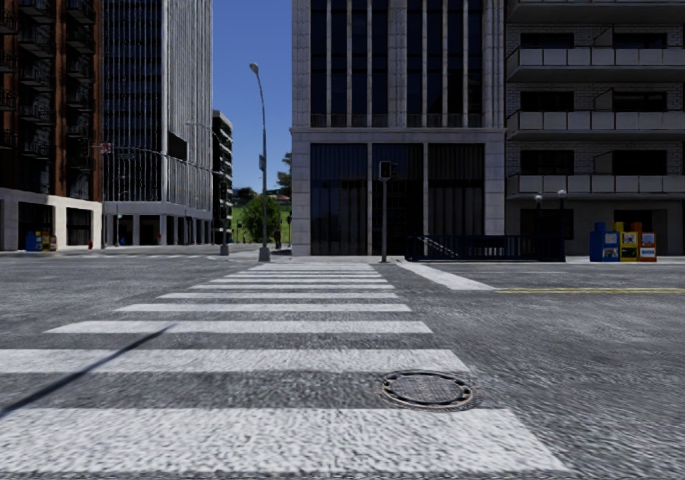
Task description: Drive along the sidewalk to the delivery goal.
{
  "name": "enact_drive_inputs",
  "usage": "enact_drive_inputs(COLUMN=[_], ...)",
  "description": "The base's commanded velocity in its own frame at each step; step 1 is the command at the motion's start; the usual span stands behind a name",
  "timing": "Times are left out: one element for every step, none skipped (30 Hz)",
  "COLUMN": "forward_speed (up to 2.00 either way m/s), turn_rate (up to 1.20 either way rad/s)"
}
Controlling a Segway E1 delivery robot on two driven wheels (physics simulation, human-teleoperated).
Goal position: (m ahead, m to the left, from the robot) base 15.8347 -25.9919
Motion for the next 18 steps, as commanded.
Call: enact_drive_inputs(forward_speed=[1.53,1.54,1.54,2.0,2.0,2.0,2.0,2.0,2.0,2.0,2.0,2.0,2.0,2.0,2.0,2.0,2.0,2.0], turn_rate=[0.0,0.0,0.0,0.0,0.0,0.0,0.0,0.0,0.0,0.0,0.0,0.0,0.0,0.0,0.0,0.0,0.0,0.0])
